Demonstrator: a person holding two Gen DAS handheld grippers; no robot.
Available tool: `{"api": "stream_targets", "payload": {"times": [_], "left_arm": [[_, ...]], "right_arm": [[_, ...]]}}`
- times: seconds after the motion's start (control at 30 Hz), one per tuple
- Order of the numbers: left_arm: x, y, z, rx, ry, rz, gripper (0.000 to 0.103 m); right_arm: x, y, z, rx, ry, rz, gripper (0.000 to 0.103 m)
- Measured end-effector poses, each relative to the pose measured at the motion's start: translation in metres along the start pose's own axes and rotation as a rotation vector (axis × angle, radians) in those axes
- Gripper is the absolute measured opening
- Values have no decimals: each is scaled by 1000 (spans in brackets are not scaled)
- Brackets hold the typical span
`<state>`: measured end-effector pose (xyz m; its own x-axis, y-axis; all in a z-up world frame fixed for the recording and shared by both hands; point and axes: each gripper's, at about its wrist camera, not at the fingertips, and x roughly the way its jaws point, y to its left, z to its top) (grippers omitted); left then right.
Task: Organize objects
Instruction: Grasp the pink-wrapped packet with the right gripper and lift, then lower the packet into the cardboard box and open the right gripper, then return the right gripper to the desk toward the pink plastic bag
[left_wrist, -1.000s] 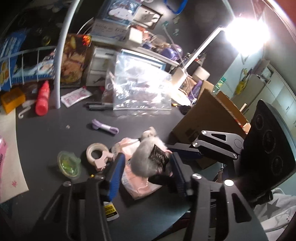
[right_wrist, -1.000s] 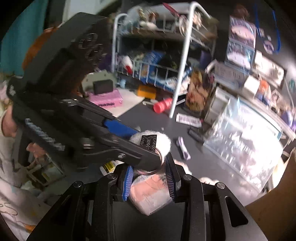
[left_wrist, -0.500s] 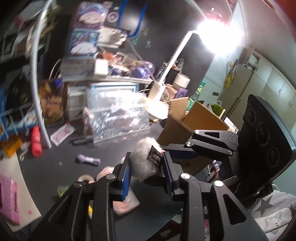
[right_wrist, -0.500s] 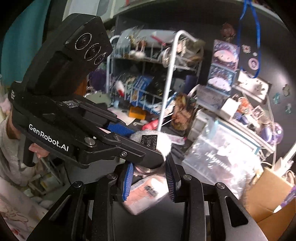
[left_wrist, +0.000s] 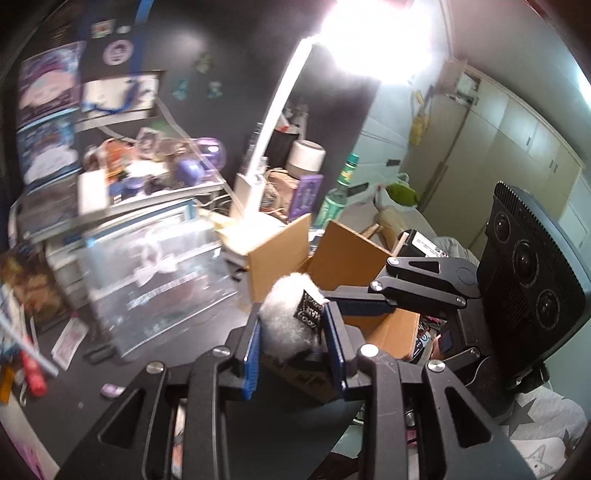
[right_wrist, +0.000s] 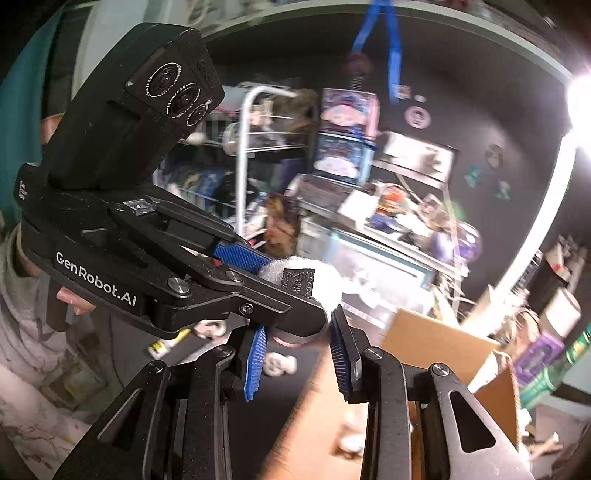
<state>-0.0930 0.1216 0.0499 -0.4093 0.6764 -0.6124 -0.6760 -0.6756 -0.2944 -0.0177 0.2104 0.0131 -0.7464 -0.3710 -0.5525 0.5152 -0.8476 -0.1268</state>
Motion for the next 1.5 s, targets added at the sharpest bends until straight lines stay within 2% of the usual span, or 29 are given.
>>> {"api": "stream_targets", "payload": {"times": [0.33, 0.53, 0.6, 0.63, 0.67, 0.7, 0.73, 0.77, 0.83, 1.0, 1.17, 1.3, 1.4, 1.5], "left_arm": [[68, -30, 33, 64, 135, -73, 29], [101, -40, 35, 77, 220, -59, 30], [109, -44, 35, 88, 238, -48, 32], [112, -46, 34, 93, 247, -40, 36], [115, -46, 33, 94, 253, -29, 50], [117, -46, 33, 92, 255, -26, 60], [117, -45, 33, 87, 253, -22, 77], [116, -45, 32, 84, 247, -19, 78], [115, -45, 32, 85, 246, -23, 79], [112, -46, 33, 97, 246, -14, 81], [103, -45, 33, 101, 236, -9, 89], [90, -43, 34, 107, 209, -1, 90], [69, -38, 34, 109, 170, 8, 90], [47, -29, 30, 104, 128, 20, 90]], "right_arm": [[-19, -60, -27, 121, 90, -65, 28], [-14, -80, -43, 168, 185, -83, 28], [-12, -82, -48, 171, 210, -88, 28], [-11, -83, -50, 168, 225, -97, 29], [-10, -83, -51, 166, 235, -103, 31], [-9, -84, -52, 164, 247, -112, 34], [-9, -85, -54, 162, 254, -128, 43], [-9, -86, -54, 161, 253, -139, 52], [-11, -89, -54, 158, 251, -161, 58], [-14, -91, -53, 160, 243, -167, 59], [-12, -87, -51, 150, 247, -169, 59], [-12, -85, -49, 152, 249, -172, 59], [-15, -80, -44, 159, 223, -169, 59], [-20, -66, -33, 144, 158, -144, 59]]}}
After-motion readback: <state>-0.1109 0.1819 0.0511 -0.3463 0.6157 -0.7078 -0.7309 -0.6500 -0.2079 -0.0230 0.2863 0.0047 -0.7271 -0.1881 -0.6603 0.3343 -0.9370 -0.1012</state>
